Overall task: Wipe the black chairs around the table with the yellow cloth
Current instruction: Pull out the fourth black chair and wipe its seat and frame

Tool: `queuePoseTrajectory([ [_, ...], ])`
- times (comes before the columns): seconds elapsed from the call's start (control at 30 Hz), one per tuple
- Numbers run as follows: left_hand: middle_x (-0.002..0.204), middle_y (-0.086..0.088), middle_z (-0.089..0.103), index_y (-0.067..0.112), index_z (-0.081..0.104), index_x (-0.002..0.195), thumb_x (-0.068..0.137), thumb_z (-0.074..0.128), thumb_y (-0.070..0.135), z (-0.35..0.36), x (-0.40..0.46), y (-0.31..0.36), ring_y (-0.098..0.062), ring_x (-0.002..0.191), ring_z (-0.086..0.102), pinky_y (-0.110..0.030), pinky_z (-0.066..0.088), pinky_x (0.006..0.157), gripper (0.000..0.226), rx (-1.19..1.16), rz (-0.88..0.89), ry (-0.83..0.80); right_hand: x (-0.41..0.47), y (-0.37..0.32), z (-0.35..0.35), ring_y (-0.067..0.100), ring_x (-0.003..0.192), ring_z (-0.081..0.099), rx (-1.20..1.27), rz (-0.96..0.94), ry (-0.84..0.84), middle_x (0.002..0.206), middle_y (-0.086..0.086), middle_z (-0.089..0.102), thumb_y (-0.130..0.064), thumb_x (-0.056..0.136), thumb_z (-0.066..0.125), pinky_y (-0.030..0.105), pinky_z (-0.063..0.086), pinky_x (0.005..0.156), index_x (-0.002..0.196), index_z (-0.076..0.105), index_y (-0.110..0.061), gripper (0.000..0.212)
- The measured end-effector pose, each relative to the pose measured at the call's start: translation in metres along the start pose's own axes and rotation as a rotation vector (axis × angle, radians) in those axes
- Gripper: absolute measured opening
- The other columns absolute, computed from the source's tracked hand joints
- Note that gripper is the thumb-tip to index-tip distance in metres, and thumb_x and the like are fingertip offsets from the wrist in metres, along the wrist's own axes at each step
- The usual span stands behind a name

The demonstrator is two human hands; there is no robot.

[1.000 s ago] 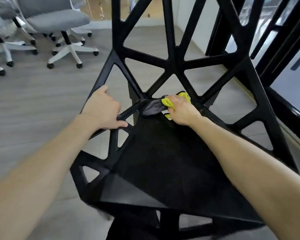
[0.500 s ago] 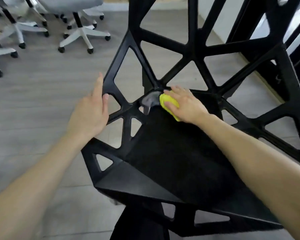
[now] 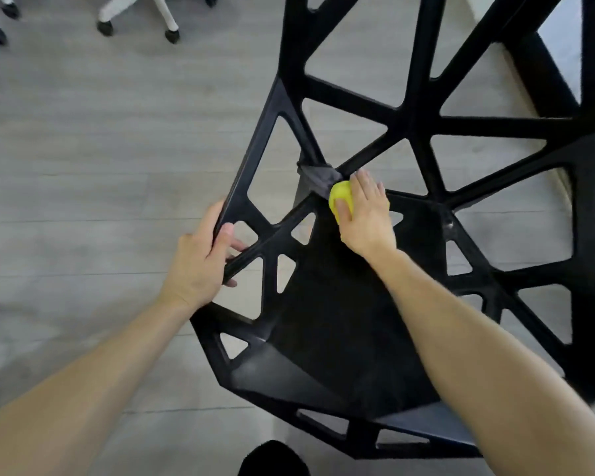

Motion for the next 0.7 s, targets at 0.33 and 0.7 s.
queuePoseTrajectory([
  [0.33,0.083,-0.003,0.074,0.035,0.044,0.113,0.117,0.035,0.041,0.001,-0.002,-0.005,-0.025,0.057,0.073,-0.044,0.061,0.046,0.011,0.145,-0.062,-0.053,-0.123,-0.039,-0.009,0.023,0.164,0.018,0.071,-0.531,-0.328,0.174,0.007,0.029,-0.025,0.109,0.053,0.052,0.018,0.132,0.162,0.044,-0.015,0.054],
  [0.7,0.075,-0.001,0.072,0.054,0.041,0.102,0.113,0.029,0.052,0.0,-0.005,-0.003,-0.018,0.046,0.071,-0.041,0.059,0.044,0.016,0.26,-0.046,0.006,-0.205,-0.056,-0.034,0.023,0.164,0.017,0.044,-0.534,-0.427,0.174,0.003,0.029,-0.025,0.109,0.053,0.05,0.017,0.132,0.163,0.042,-0.022,0.055],
])
Point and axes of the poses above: each hand's wrist, its own x-axis towards the middle knuckle, its own z-axis out of the palm, y = z × x, the point moved 5 cm from there along x, towards the middle knuckle
